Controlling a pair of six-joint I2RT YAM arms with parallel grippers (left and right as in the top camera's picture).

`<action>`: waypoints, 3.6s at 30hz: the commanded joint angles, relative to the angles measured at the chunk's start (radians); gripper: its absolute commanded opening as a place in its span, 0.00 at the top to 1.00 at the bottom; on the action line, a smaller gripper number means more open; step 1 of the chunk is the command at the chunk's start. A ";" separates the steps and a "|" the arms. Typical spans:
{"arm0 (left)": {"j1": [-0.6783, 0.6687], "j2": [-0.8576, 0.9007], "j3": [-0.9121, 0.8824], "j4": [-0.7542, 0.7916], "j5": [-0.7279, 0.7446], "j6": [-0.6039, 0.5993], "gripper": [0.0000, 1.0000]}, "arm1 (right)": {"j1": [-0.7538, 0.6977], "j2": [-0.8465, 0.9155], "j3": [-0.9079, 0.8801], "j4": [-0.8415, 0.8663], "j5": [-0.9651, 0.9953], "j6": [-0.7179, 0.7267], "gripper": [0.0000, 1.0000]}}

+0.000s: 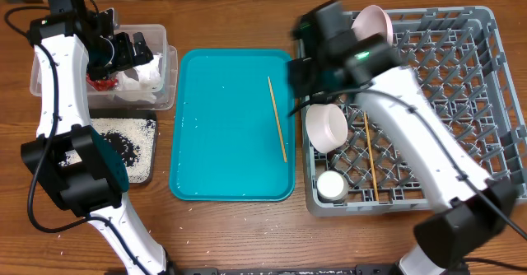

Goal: Sort waste into correct bins and load items into the dishwasher

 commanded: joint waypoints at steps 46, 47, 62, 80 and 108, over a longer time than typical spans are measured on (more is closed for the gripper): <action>0.000 -0.014 0.023 0.000 -0.003 0.001 0.00 | 0.001 0.183 0.645 -0.591 0.113 0.077 0.96; 0.000 -0.014 0.023 0.000 -0.003 0.002 0.00 | -0.010 0.166 0.643 -0.594 0.116 0.091 0.96; 0.000 -0.014 0.023 0.000 -0.003 0.001 0.00 | -0.193 -0.230 0.212 -0.592 0.140 0.132 0.96; 0.000 -0.014 0.023 0.000 -0.003 0.001 0.00 | -0.282 -0.229 -0.520 -0.115 0.134 -0.070 0.89; -0.001 -0.014 0.023 0.000 -0.003 0.001 0.00 | -0.252 -0.521 0.122 -0.377 0.032 0.096 0.00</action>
